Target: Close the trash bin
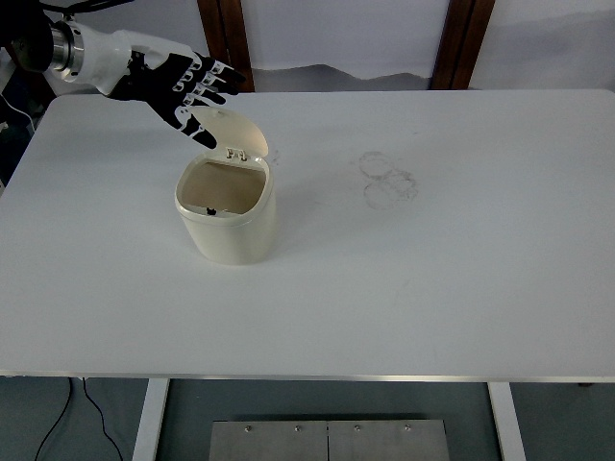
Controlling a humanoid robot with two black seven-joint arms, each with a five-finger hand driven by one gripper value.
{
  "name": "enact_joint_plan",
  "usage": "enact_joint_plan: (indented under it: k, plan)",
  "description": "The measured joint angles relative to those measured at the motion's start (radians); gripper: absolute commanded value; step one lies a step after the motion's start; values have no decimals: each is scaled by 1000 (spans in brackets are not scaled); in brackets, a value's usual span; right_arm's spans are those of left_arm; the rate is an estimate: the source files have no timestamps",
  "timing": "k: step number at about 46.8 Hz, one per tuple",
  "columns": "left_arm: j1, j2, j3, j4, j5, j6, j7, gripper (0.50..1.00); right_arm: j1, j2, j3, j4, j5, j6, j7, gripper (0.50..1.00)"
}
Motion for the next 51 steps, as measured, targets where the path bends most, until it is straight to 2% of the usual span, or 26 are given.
enact_joint_plan:
  k: [8,19,28,34,51]
  plan:
    - [-39,-14,43,0,0,-30,0,1000,2,0,0,0,0,0,0,995]
    - [-80,-32,90,-22,21,-44,0,1000,2,0,0,0,0,0,0,995]
    - [-127,-38,181,-60,29,-50,0,1000,2,0,0,0,0,0,0,995]
    - [-137,-40,209,-67,30,-75,0,1000,7,0,0,0,0,0,-1,995]
    - [-138,-102,212,-70,36,-78,0,1000,8,0,0,0,0,0,-2,995]
